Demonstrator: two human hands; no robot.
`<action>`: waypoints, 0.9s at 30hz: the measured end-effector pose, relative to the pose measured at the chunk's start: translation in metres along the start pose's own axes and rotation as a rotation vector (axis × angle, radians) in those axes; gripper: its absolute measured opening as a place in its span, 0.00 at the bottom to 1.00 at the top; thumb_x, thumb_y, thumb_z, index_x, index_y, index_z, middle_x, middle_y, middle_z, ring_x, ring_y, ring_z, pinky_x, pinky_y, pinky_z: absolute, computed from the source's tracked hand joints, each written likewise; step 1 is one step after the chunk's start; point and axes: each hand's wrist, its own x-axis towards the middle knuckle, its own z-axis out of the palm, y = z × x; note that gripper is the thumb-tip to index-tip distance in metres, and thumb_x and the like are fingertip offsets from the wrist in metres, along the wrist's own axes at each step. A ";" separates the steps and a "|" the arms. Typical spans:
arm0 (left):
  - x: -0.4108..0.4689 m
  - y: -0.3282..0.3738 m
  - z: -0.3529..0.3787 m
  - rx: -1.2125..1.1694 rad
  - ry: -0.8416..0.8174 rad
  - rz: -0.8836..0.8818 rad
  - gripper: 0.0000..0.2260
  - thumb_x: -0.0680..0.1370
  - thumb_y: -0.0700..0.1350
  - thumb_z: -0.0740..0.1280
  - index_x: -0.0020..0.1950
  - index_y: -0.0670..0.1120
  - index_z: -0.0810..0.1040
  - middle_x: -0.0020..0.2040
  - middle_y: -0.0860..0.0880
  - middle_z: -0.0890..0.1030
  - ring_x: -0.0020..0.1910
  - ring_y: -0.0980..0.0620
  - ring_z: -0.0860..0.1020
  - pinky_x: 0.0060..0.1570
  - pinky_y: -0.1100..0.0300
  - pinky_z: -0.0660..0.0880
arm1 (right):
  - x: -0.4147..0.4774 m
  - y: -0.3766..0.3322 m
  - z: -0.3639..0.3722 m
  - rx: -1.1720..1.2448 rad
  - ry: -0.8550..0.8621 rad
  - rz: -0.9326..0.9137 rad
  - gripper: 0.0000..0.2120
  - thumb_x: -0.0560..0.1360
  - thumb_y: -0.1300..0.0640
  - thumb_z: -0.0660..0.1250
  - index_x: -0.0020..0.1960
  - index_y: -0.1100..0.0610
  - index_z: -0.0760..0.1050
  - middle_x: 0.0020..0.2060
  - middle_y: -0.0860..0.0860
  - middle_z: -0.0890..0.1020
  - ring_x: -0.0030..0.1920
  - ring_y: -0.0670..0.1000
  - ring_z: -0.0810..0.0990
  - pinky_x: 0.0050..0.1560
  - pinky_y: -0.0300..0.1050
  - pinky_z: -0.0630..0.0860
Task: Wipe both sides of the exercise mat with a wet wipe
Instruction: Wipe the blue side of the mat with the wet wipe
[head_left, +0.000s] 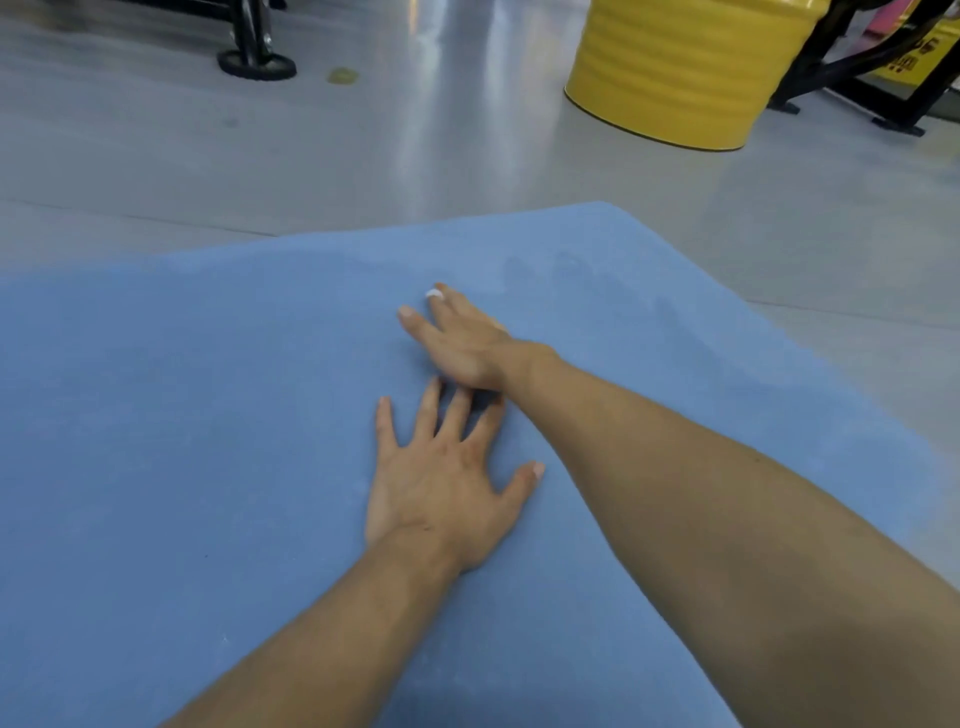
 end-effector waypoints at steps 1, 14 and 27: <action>0.000 0.000 0.000 0.000 0.004 0.006 0.36 0.77 0.72 0.40 0.83 0.59 0.42 0.84 0.57 0.42 0.82 0.50 0.37 0.76 0.33 0.38 | 0.000 -0.005 0.004 -0.013 -0.008 -0.026 0.39 0.82 0.32 0.44 0.83 0.57 0.46 0.83 0.50 0.45 0.82 0.48 0.44 0.81 0.50 0.43; -0.003 0.001 -0.001 0.003 -0.043 -0.021 0.35 0.79 0.72 0.42 0.82 0.60 0.39 0.83 0.56 0.36 0.81 0.50 0.34 0.75 0.34 0.34 | -0.054 0.186 -0.038 -0.036 0.325 0.639 0.30 0.80 0.43 0.49 0.79 0.52 0.59 0.78 0.57 0.62 0.77 0.60 0.60 0.77 0.59 0.57; -0.002 0.002 0.000 -0.017 -0.004 -0.009 0.35 0.78 0.70 0.42 0.83 0.59 0.44 0.84 0.54 0.41 0.82 0.49 0.36 0.75 0.33 0.34 | 0.037 -0.002 0.007 -0.126 0.094 -0.052 0.35 0.84 0.41 0.51 0.82 0.61 0.48 0.82 0.57 0.49 0.82 0.56 0.47 0.79 0.50 0.43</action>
